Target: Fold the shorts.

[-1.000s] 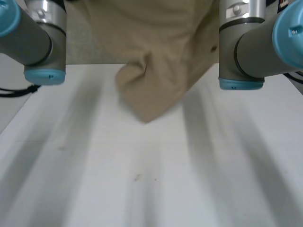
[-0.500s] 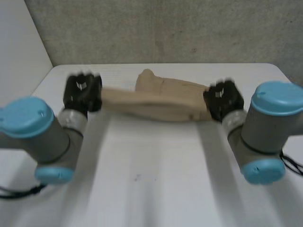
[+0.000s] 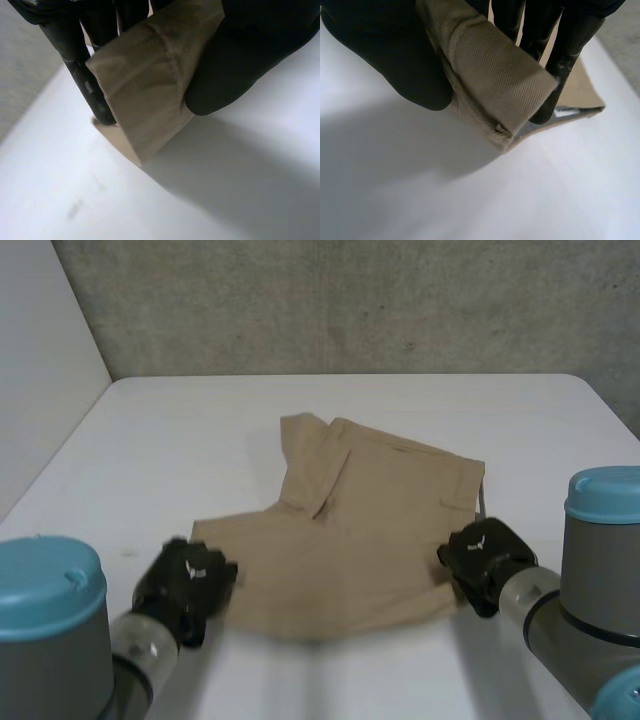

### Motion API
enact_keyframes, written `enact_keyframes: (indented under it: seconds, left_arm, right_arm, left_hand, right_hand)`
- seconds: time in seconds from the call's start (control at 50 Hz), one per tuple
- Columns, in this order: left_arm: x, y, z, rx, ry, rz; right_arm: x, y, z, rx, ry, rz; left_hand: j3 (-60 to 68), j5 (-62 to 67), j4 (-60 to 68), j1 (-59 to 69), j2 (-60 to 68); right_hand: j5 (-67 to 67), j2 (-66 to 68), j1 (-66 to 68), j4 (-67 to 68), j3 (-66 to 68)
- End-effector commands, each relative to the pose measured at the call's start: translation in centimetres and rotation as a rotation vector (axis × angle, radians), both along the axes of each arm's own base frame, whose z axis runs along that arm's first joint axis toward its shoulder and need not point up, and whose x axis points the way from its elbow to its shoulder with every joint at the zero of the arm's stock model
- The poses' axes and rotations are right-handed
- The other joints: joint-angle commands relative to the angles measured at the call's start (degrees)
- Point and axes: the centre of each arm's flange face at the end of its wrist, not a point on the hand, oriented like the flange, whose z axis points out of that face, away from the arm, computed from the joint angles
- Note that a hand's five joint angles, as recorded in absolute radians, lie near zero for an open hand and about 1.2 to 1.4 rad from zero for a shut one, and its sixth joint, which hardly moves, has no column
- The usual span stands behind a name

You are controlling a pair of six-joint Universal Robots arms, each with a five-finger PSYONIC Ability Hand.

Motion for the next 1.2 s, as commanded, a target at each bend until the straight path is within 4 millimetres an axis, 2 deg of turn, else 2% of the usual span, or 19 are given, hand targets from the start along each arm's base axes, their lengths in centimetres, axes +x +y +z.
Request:
enact_keyframes:
  seconds: [0.02,0.04,0.14,0.16,0.24,0.3,0.32,0.44,0.5,0.58,0.66,0.7,0.84,0.96,0.98,1.04,1.06,1.08,1.2]
  left_arm:
    - [0.0,2.5,-0.3,0.058,-0.058,-0.048]
    - [-0.1,2.3,-0.2,0.05,-0.055,-0.046]
    - [-1.2,0.2,1.9,-0.032,-0.002,-0.032]
    - [-1.7,-0.8,3.0,-0.068,0.026,-0.027]
    - [-3.3,-2.9,6.1,-0.168,0.111,-0.04]
    - [-4.6,-4.0,7.7,-0.217,0.161,-0.074]
    - [-5.6,-4.9,8.2,-0.238,0.193,-0.111]
    - [-9.9,-7.5,8.1,-0.279,0.29,-0.301]
    - [-12.2,-9.5,7.0,-0.284,0.317,-0.384]
    - [-14.7,-12.2,5.1,-0.287,0.33,-0.43]
    - [-16.3,-15.3,1.6,-0.262,0.286,-0.434]
    - [-16.1,-16.7,0.3,-0.256,0.252,-0.432]
    - [-16.2,-18.6,-3.5,-0.252,0.145,-0.5]
    - [-15.3,-20.3,-4.8,-0.242,0.109,-0.477]
    - [-15.1,-20.4,-4.9,-0.235,0.106,-0.473]
    - [-14.7,-20.7,-4.7,-0.223,0.098,-0.458]
    - [-14.4,-21.0,-4.5,-0.227,0.094,-0.439]
    - [-14.2,-21.2,-4.4,-0.228,0.089,-0.424]
    - [-12.1,-23.0,-3.8,-0.251,0.033,-0.267]
  right_arm:
    - [-1.2,0.9,-0.3,0.047,0.122,0.039]
    - [-1.3,0.8,-0.4,0.047,0.12,0.033]
    - [-1.4,0.3,-0.5,0.016,0.107,0.022]
    - [-1.4,0.3,-0.6,0.014,0.107,0.022]
    - [-1.4,0.4,-0.8,0.004,0.1,0.025]
    - [-1.3,0.6,-1.1,-0.002,0.098,0.031]
    - [-1.2,0.7,-1.1,-0.004,0.097,0.032]
    - [-1.2,0.7,-1.3,-0.011,0.095,0.032]
    - [-1.2,0.7,-1.4,-0.009,0.095,0.033]
    - [-1.2,0.8,-1.5,-0.007,0.096,0.034]
    - [-1.3,0.9,-1.7,-0.003,0.095,0.032]
    - [-1.3,0.8,-1.9,-0.006,0.094,0.029]
    - [-1.3,0.8,-2.1,-0.013,0.093,0.03]
    - [-1.4,0.7,-2.1,-0.013,0.093,0.025]
    - [-1.4,0.6,-2.1,-0.014,0.092,0.025]
    - [-1.5,0.5,-2.1,-0.016,0.091,0.02]
    - [-1.5,0.4,-2.0,-0.018,0.09,0.019]
    - [-1.5,0.4,-2.0,-0.02,0.09,0.018]
    - [-1.5,0.4,-2.0,-0.022,0.088,0.018]
  left_hand:
    - [-25.77,-23.73,-26.06,-23.09,-26.22]
    - [-33.65,-31.61,-33.95,-30.97,-34.11]
    - [-50.16,-48.12,-50.46,-47.48,-50.62]
    - [-57.38,-55.33,-57.67,-54.7,-57.83]
    - [-56.78,-54.73,-57.07,-54.1,-57.23]
    - [-56.78,-54.73,-57.07,-54.1,-57.23]
    - [-56.28,-54.23,-56.57,-53.6,-56.73]
    - [-52.92,-50.87,-53.21,-50.24,-53.37]
    - [-49.05,-47.01,-49.35,-46.37,-49.51]
    - [-45.17,-43.13,-45.47,-42.5,-45.63]
    - [-41.81,-39.76,-42.1,-39.13,-42.26]
    - [-41.3,-39.26,-41.6,-38.63,-41.76]
    - [-41.3,-39.26,-41.59,-38.62,-41.75]
    - [-39.3,-37.25,-39.59,-36.62,-39.75]
    - [-36.95,-34.91,-37.24,-34.27,-37.4]
    - [-8.93,-6.89,-9.22,-6.25,-9.38]
    - [7.82,9.86,7.52,10.49,7.36]
    - [11.62,13.67,11.33,14.3,11.17]
    - [11.66,13.71,11.37,14.34,11.21]
  right_hand:
    - [13.58,12.51,23.96,11.7,12.56]
    - [13.58,12.51,23.96,11.7,12.56]
    - [13.58,12.51,23.96,11.7,12.56]
    - [13.58,12.51,23.96,11.7,12.56]
    - [13.58,12.51,23.96,11.7,12.56]
    - [13.58,12.51,23.96,11.7,12.56]
    - [13.58,12.51,23.96,11.7,12.56]
    - [13.58,12.51,23.96,11.7,12.56]
    - [13.58,12.51,23.96,11.7,12.56]
    - [13.58,12.51,23.96,11.7,12.56]
    - [13.58,12.51,23.96,11.7,12.56]
    - [13.58,12.51,23.96,11.7,12.56]
    - [13.58,12.51,23.96,11.7,12.56]
    - [13.58,12.51,23.96,11.7,12.56]
    - [13.58,12.51,23.96,11.7,12.56]
    - [13.58,12.51,23.96,11.7,12.56]
    - [13.58,12.51,23.96,11.7,12.56]
    - [13.58,12.51,23.96,11.7,12.56]
    - [13.58,12.51,23.96,11.7,12.56]
